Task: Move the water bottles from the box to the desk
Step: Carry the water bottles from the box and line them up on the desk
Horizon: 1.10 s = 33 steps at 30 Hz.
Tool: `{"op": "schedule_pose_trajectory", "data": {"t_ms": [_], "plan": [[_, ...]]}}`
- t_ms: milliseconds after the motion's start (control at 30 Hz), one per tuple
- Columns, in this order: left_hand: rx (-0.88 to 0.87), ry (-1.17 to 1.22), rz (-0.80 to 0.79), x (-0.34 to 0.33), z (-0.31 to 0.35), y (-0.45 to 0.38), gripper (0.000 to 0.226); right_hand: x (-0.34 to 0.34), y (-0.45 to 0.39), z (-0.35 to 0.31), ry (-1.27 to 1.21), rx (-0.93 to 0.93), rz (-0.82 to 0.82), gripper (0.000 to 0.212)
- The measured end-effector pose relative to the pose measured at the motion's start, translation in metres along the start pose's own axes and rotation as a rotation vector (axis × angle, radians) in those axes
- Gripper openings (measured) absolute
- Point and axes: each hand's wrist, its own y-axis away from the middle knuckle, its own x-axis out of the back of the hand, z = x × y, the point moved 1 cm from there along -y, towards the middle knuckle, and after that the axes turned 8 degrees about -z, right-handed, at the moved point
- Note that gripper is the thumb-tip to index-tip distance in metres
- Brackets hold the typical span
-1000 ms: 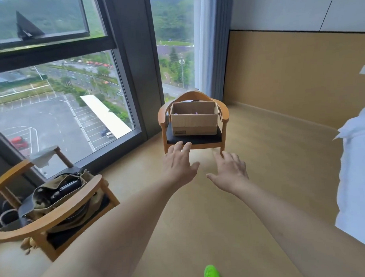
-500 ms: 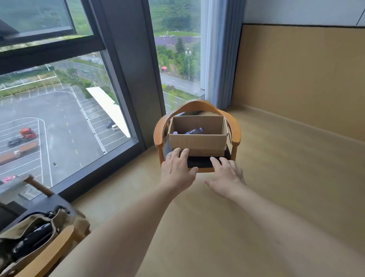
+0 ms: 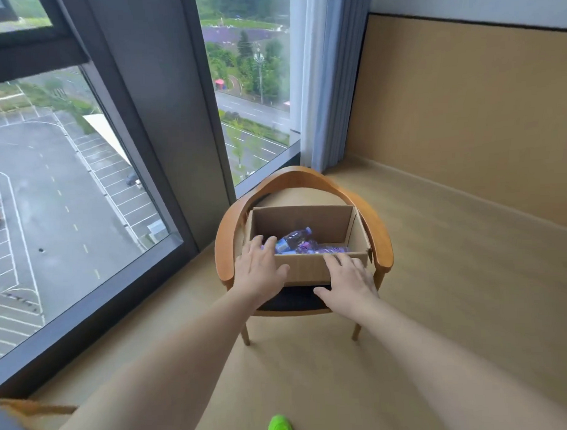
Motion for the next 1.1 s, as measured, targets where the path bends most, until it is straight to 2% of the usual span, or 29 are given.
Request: {"op": "schedule_pose_trajectory", "data": {"t_ms": [133, 433, 633, 800, 967, 1100], "plan": [[0.026, -0.031, -0.037, 0.011, -0.024, -0.074, 0.067, 0.009, -0.061, -0.007, -0.004, -0.033, -0.046, 0.077], [0.059, 0.015, -0.111, -0.021, -0.039, -0.171, 0.067, 0.001, -0.182, -0.002, 0.019, -0.038, -0.164, 0.075], [0.134, 0.051, -0.168, -0.060, -0.038, -0.237, 0.065, -0.016, -0.266, 0.043, 0.027, -0.090, -0.341, 0.068], [0.205, 0.022, -0.343, -0.098, -0.032, -0.282, 0.069, -0.041, -0.325, 0.070, 0.063, -0.050, -0.499, 0.066], [0.237, -0.013, -0.454, -0.127, -0.023, -0.330, 0.066, -0.069, -0.368, 0.087, 0.134, -0.023, -0.671, 0.071], [0.250, -0.008, -0.514, -0.149, -0.022, -0.363, 0.074, -0.088, -0.386, 0.099, 0.202, 0.014, -0.753, 0.078]]}}
